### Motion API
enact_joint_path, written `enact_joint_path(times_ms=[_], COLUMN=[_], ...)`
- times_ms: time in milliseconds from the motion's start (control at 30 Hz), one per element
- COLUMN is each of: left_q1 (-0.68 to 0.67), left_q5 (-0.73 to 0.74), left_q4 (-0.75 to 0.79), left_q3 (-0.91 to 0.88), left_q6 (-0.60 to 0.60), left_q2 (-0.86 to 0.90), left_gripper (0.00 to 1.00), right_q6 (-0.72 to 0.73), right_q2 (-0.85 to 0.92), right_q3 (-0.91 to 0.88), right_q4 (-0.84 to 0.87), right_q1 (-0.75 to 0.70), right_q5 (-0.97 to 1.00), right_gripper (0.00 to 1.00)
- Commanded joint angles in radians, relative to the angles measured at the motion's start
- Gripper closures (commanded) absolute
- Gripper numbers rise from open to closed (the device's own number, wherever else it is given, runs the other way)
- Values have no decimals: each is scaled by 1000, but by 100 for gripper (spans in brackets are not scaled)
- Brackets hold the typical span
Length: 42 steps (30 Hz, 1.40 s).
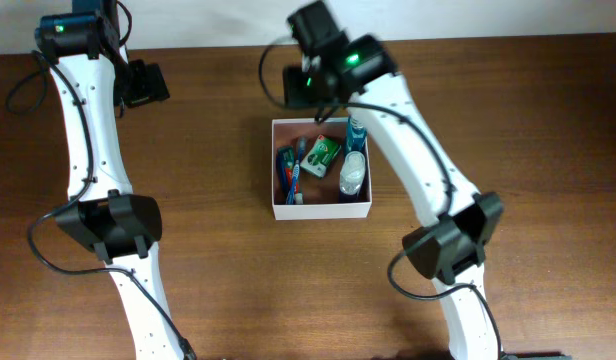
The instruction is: Pack container
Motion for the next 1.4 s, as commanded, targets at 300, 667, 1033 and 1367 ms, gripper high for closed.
enact_joint_path(times_ms=[300,667,1033,1367], left_q1=[3,3,3,3], left_q5=[-7,-7,-7,-7], left_q4=[2,2,2,2], left_q3=[16,16,16,16], left_q6=[13,13,13,13], left_q2=[-38,-38,-38,-38], left_gripper=[1,1,1,1], right_q6=[-29,-113,-112,-306], right_q2=[-44,-236,-394,-404], right_q3=[519,520,520,520], right_q4=[-350,-451,-450,-451], right_q1=[-239,-284,-286,-286], right_q5=[231,312,311,312], right_gripper=[2,2,2,2])
